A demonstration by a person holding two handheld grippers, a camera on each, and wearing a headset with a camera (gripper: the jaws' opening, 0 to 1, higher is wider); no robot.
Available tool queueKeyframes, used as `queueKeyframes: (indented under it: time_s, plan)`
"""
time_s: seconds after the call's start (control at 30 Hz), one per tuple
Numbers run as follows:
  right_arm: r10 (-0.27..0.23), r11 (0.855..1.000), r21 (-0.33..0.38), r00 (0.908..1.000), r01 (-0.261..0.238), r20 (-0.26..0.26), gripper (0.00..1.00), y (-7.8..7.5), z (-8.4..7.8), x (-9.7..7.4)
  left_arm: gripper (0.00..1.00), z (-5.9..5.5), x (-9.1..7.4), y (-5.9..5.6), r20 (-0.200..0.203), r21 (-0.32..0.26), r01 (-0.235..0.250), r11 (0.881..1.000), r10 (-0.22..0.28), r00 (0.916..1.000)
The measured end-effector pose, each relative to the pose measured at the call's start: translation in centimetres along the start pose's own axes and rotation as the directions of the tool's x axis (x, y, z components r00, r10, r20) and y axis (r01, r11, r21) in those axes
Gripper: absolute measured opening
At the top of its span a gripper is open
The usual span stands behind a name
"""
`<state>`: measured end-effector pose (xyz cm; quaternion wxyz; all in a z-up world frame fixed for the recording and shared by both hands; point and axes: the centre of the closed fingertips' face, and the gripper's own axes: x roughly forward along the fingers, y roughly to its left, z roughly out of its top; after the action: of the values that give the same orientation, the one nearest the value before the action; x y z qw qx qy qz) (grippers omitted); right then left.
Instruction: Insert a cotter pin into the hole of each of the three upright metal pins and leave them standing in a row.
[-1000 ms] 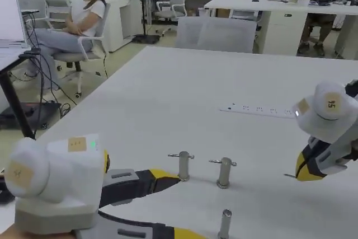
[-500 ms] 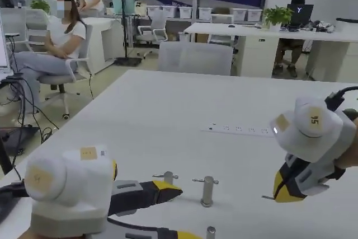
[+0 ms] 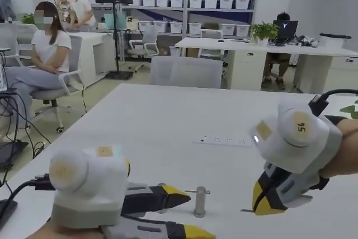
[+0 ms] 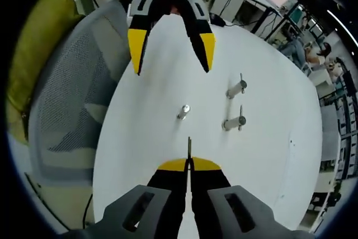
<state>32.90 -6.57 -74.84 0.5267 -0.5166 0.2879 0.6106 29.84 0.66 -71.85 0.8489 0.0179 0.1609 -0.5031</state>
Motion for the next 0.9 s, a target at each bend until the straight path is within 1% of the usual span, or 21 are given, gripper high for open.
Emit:
queueKeyframes:
  time_s: [0.2, 0.3, 0.4, 0.47, 0.63, 0.7, 0.77, 0.9]
  plan:
    - [-0.004, 1.0, -0.018, 1.0, 0.005, 0.007, 0.02, 0.3, 0.8, -0.3, 0.37, 0.4, 1.2, 0.1, -0.022, -0.02, 0.013, 1.0, -0.014, 0.9997]
    - [-0.007, 1.0, -0.026, 0.9999, 0.007, 0.011, 0.02, 0.3, 1.1, -0.3, 0.36, 0.5, 1.7, 0.0, -0.036, -0.015, 0.022, 1.0, -0.022, 0.9991]
    - [-0.01, 0.999, -0.036, 0.9999, 0.01, 0.011, 0.02, 0.2, 1.4, -0.4, 0.34, 0.5, 2.5, 0.1, -0.058, -0.017, 0.029, 0.999, -0.03, 0.9979]
    - [-0.009, 0.999, -0.039, 0.9998, 0.01, 0.016, 0.02, 0.2, 1.7, -0.5, 0.33, 0.6, 2.9, 0.0, -0.063, -0.018, 0.039, 0.999, -0.04, 0.9972]
    - [-0.01, 0.998, -0.054, 0.9998, 0.011, 0.019, 0.02, 0.3, 2.2, -0.4, 0.28, 0.9, 3.8, 0.2, -0.078, -0.026, 0.044, 0.999, -0.046, 0.9959]
    - [-0.01, 0.998, -0.058, 0.9997, 0.012, 0.022, 0.02, 0.3, 2.4, -0.4, 0.27, 1.0, 4.1, 0.2, -0.083, -0.029, 0.049, 0.998, -0.051, 0.9953]
    - [-0.01, 0.998, -0.064, 0.9997, 0.011, 0.021, 0.02, 0.4, 2.6, -0.3, 0.26, 0.9, 4.4, 0.2, -0.096, -0.031, 0.049, 0.998, -0.052, 0.9941]
    - [-0.008, 0.997, -0.077, 0.9997, 0.01, 0.022, 0.02, 0.5, 3.0, -0.3, 0.23, 0.8, 4.6, 0.2, -0.112, -0.041, 0.061, 0.997, -0.065, 0.9916]
